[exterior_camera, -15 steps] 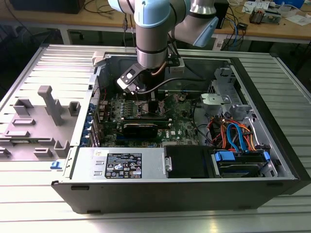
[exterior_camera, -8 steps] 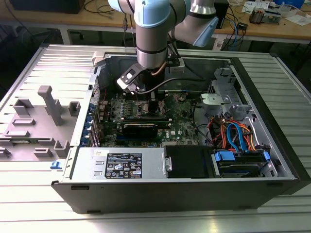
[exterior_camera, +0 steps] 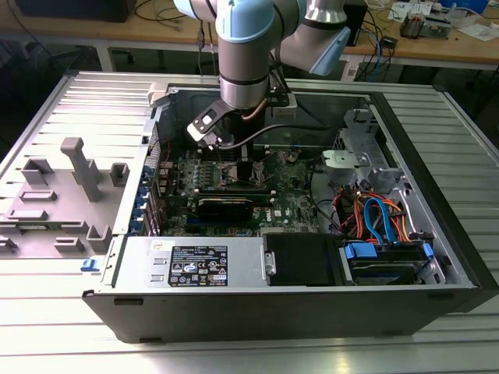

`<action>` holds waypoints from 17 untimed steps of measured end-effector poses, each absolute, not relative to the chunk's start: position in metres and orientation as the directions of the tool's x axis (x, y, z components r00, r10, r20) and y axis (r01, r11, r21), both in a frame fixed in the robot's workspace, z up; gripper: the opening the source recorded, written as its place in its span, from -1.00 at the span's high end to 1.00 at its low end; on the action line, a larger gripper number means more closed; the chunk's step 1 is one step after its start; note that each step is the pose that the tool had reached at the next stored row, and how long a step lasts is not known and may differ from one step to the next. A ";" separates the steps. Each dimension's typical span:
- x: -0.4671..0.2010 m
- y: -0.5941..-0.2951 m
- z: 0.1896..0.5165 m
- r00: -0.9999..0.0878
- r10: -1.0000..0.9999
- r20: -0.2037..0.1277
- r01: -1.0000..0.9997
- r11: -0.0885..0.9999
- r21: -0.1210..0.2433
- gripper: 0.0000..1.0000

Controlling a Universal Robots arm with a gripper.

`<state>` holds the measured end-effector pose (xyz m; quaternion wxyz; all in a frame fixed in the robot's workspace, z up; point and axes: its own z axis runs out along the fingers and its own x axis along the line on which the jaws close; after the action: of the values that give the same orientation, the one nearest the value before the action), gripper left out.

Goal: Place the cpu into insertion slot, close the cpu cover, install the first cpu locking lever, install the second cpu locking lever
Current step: 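Place the cpu into insertion slot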

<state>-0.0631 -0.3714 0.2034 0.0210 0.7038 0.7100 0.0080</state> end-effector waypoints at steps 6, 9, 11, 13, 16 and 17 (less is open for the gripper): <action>-0.062 -0.372 0.204 -0.008 1.000 -0.019 0.999 0.009 0.037 -0.07; -0.062 -0.372 0.204 -0.009 1.000 -0.018 0.999 0.010 0.037 -0.07; -0.063 -0.372 0.204 -0.010 1.000 -0.018 0.999 0.010 0.037 -0.07; -0.063 -0.372 0.203 -0.009 1.000 -0.018 0.999 0.010 0.037 -0.07; -0.064 -0.372 0.203 -0.008 1.000 -0.018 0.999 0.009 0.037 -0.07; -0.064 -0.372 0.203 -0.007 1.000 -0.018 0.999 0.008 0.037 -0.07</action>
<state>-0.0638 -0.3721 0.2028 0.0196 0.7042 0.7097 0.0069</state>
